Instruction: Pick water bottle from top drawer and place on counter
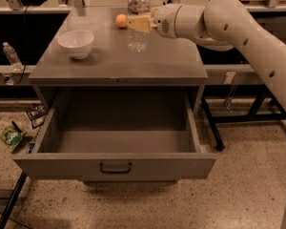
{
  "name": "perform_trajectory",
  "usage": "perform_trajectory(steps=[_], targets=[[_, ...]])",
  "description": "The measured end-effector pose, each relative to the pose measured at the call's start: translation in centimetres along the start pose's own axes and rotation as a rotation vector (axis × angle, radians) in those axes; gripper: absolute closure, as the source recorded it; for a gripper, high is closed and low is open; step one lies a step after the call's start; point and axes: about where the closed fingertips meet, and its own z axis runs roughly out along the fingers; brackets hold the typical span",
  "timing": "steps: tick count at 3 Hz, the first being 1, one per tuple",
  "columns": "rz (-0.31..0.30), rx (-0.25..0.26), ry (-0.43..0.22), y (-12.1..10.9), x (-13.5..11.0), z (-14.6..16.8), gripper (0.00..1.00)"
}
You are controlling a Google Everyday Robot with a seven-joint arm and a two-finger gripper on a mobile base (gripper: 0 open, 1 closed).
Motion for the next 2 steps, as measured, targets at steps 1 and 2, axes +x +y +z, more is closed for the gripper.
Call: perform_trajectory(steps=[1,2], targets=[[-0.058,0.041,0.000,-3.0,0.2,2.0,1.00],[-0.081,0.054,-0.014,-5.1,0.6,3.4,1.00]])
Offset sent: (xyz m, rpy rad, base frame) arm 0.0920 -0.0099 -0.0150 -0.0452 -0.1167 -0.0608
